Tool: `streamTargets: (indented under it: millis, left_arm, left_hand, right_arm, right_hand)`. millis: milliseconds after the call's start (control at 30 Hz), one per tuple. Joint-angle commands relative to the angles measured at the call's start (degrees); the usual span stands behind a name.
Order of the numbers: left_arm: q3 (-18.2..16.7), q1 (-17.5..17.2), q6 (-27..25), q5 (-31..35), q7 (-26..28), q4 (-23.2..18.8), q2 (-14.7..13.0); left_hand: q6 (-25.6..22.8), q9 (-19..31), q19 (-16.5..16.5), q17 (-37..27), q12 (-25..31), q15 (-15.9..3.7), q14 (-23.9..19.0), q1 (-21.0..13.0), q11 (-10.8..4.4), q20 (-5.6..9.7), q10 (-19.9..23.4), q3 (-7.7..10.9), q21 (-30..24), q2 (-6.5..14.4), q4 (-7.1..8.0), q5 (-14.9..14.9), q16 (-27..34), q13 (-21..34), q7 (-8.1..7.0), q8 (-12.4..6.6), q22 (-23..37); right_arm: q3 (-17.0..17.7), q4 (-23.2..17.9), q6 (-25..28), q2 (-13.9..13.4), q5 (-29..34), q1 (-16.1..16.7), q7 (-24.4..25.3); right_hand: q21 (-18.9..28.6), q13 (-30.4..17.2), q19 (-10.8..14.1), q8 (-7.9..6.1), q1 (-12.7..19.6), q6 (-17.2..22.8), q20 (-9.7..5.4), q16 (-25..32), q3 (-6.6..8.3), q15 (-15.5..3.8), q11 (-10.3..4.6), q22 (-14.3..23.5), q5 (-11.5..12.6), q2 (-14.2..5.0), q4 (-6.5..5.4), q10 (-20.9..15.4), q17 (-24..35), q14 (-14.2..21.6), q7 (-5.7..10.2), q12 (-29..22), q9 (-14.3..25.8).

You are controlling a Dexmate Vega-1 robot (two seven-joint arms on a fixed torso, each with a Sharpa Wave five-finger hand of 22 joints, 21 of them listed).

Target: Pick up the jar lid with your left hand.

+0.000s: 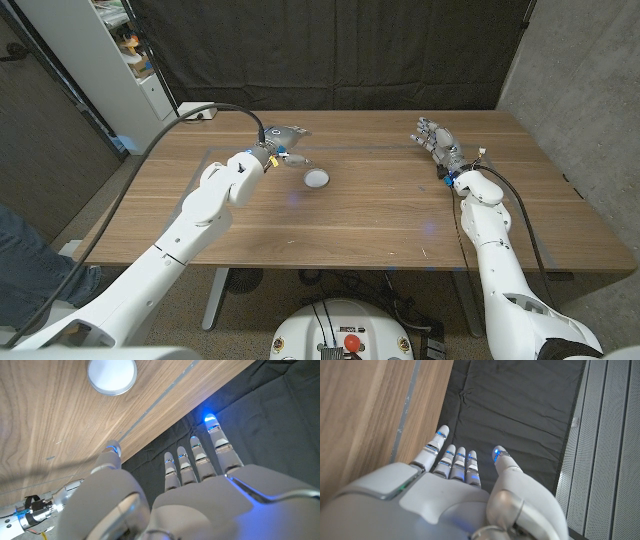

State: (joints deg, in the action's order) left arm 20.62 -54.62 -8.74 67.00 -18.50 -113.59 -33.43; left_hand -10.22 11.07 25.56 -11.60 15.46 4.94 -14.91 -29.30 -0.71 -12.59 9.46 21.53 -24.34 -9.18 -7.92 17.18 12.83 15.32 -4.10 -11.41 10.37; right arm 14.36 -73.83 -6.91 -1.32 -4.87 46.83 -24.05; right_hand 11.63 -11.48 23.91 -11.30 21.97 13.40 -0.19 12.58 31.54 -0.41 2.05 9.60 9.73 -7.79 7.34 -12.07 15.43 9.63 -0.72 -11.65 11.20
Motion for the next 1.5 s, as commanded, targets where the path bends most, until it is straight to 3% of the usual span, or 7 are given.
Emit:
streamTargets:
  millis: [33,733,1500]
  left_arm:
    - [0.9,0.2,-1.2,1.0,-3.2,0.1,-0.1]
    - [1.2,0.1,-1.0,-0.9,-2.8,2.1,0.2]
    - [5.8,5.6,-0.3,-1.3,-4.4,8.1,2.2]
  left_hand:
    - [0.2,0.3,0.3,-0.2,-0.2,0.04,0.0,-0.1,0.2,0.02,-0.4,-0.38,0.3,0.2,0.0,0.3,-0.3,0.3,0.16,0.12,0.2]
    - [0.6,0.3,0.2,-0.3,-0.1,0.1,0.6,0.1,0.16,0.0,-0.4,-0.76,0.9,0.3,0.11,0.4,-0.5,0.6,0.19,0.09,0.1]
    - [0.5,0.4,-0.5,-0.4,-0.2,-0.05,0.7,-0.1,0.01,0.0,-0.8,-0.99,1.8,0.6,0.13,0.6,-0.6,0.9,0.04,-0.06,0.1]
  right_arm:
    - [-0.3,-1.6,0.4,0.0,-0.1,1.1,0.4]
    - [-0.8,-2.4,0.8,0.3,-0.6,1.9,1.0]
    - [0.0,0.4,-0.8,0.3,-1.2,0.7,0.5]
  right_hand:
    - [-0.2,0.0,0.2,-0.3,-0.3,0.5,0.34,0.4,-0.26,-0.03,-0.46,0.2,0.4,0.28,-0.13,-0.3,0.1,0.4,0.05,0.1,0.1]
    - [-0.3,0.0,0.2,-0.3,-0.3,0.6,0.52,0.5,-0.52,-0.1,-0.38,0.2,0.4,0.16,-0.1,-0.4,0.0,0.5,0.12,0.1,0.1]
    - [-0.3,0.0,0.3,-0.35,-0.2,0.8,0.52,0.5,-0.67,-0.01,-0.3,0.2,0.4,0.11,-0.05,-0.6,-0.1,0.5,0.29,0.1,0.1]
